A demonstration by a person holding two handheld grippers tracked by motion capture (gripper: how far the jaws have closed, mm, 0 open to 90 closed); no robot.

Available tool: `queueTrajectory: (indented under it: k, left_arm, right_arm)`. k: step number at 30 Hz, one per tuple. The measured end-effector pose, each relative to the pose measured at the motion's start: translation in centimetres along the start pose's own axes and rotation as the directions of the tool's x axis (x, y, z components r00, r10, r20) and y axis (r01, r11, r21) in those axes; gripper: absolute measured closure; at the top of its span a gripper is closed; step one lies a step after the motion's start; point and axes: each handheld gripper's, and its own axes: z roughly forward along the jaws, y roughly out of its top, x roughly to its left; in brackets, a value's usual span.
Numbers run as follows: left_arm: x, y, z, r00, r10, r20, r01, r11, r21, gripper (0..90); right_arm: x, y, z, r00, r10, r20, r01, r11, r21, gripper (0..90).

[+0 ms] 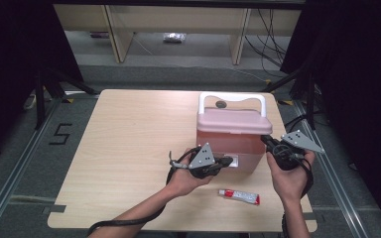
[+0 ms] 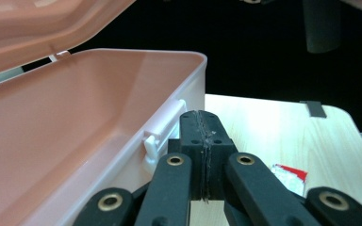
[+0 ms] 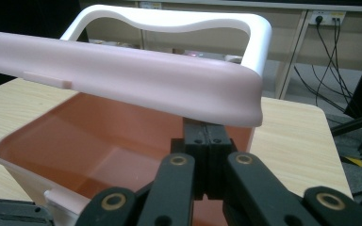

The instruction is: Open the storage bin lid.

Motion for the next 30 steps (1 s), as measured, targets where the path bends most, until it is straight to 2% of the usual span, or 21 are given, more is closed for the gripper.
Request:
queueTrajectory:
  k: [2, 3, 4, 6, 10, 14, 15, 16, 19, 21, 22, 23, 25, 27, 29, 30]
  left_arm:
    - [-0.04, -0.14, 0.16, 1.0, 0.001, -0.008, -0.001, 1.0, 0.002, 88.9]
    - [0.0, -0.16, 0.24, 0.9999, 0.015, -0.005, -0.015, 0.9999, 0.002, 88.9]
    - [-0.1, -0.24, 0.31, 0.9999, 0.008, -0.011, -0.008, 1.0, 0.0, 88.9]
    - [-0.06, -0.31, 0.4, 0.9998, 0.017, -0.014, -0.017, 0.9999, -0.002, 89.0]
    - [-0.1, -0.29, 0.55, 0.9995, 0.018, -0.024, -0.018, 0.9998, -0.002, 89.0]
    - [-0.22, -0.38, 0.6, 0.9992, 0.024, -0.031, -0.024, 0.9997, 0.001, 89.1]
    - [-0.21, -0.37, 0.66, 0.9991, 0.033, -0.028, -0.033, 0.9994, 0.001, 89.2]
    - [-0.21, -0.37, 0.66, 0.9991, 0.033, -0.028, -0.033, 0.9994, 0.001, 89.2]
    - [-0.25, -0.37, 0.65, 0.9992, 0.022, -0.033, -0.022, 0.9998, 0.002, 89.2]
    - [-0.26, -0.37, 0.65, 0.9992, 0.022, -0.033, -0.022, 0.9997, 0.002, 89.3]
    - [-0.25, -0.38, 0.65, 0.9992, 0.021, -0.033, -0.021, 0.9998, 0.002, 89.3]
    - [-0.23, -0.39, 0.66, 0.9993, 0.021, -0.032, -0.021, 0.9998, 0.0, 89.3]
    - [-0.22, -0.39, 0.68, 0.9993, 0.024, -0.03, -0.024, 0.9997, -0.001, 89.4]
    - [-0.21, -0.39, 0.68, 0.9993, 0.025, -0.03, -0.025, 0.9997, 0.0, 89.4]
    - [-0.21, -0.41, 0.66, 0.9992, 0.025, -0.03, -0.025, 0.9997, -0.001, 89.4]
    - [-0.23, -0.43, 0.66, 0.9992, 0.024, -0.031, -0.024, 0.9997, -0.002, 89.4]
  right_arm:
    - [0.13, 0.05, -0.11, 0.9999, 0.012, 0.007, -0.012, 0.9999, 0.008, 90.0]
    - [0.13, 0.05, -0.11, 0.9999, 0.012, 0.007, -0.012, 0.9999, 0.008, 90.0]
    - [0.0, 0.08, -0.05, 0.9999, -0.009, 0.008, 0.009, 1.0, -0.002, 90.0]
    - [0.09, 0.09, -0.03, 1.0, -0.002, 0.007, 0.002, 1.0, -0.002, 90.0]
    - [-0.03, 0.14, 0.08, 0.9997, -0.023, 0.002, 0.023, 0.9997, -0.01, 90.0]
    - [0.06, 0.18, 0.08, 0.9997, -0.024, 0.002, 0.024, 0.9996, -0.013, 90.0]
    - [0.19, 0.21, 0.01, 1.0, -0.003, 0.004, 0.003, 1.0, -0.005, 90.0]
    - [0.03, 0.25, 0.1, 0.9997, -0.026, 0.004, 0.026, 0.9995, -0.016, 90.0]
    - [0.16, 0.3, 0.12, 1.0, -0.009, 0.005, 0.009, 0.9999, -0.015, 90.0]
    - [0.08, 0.4, 0.21, 0.9997, -0.023, 0.0, 0.023, 0.9995, -0.021, 90.0]
    - [0.19, 0.49, 0.09, 1.0, -0.008, 0.004, 0.008, 0.9999, -0.007, 90.0]
    - [0.09, 0.52, 0.13, 0.9997, -0.024, 0.005, 0.024, 0.9997, -0.011, 90.0]
    - [0.23, 0.54, 0.2, 1.0, -0.004, 0.008, 0.004, 0.9997, -0.025, 90.0]
    - [0.01, 0.67, 0.3, 0.9992, -0.036, 0.015, 0.037, 0.9985, -0.041, 90.0]
    - [0.12, 0.77, 0.35, 0.9998, -0.018, 0.008, 0.018, 0.999, -0.041, 90.0]
    - [0.13, 0.89, 0.29, 0.9995, -0.024, 0.019, 0.025, 0.9993, -0.029, 90.0]
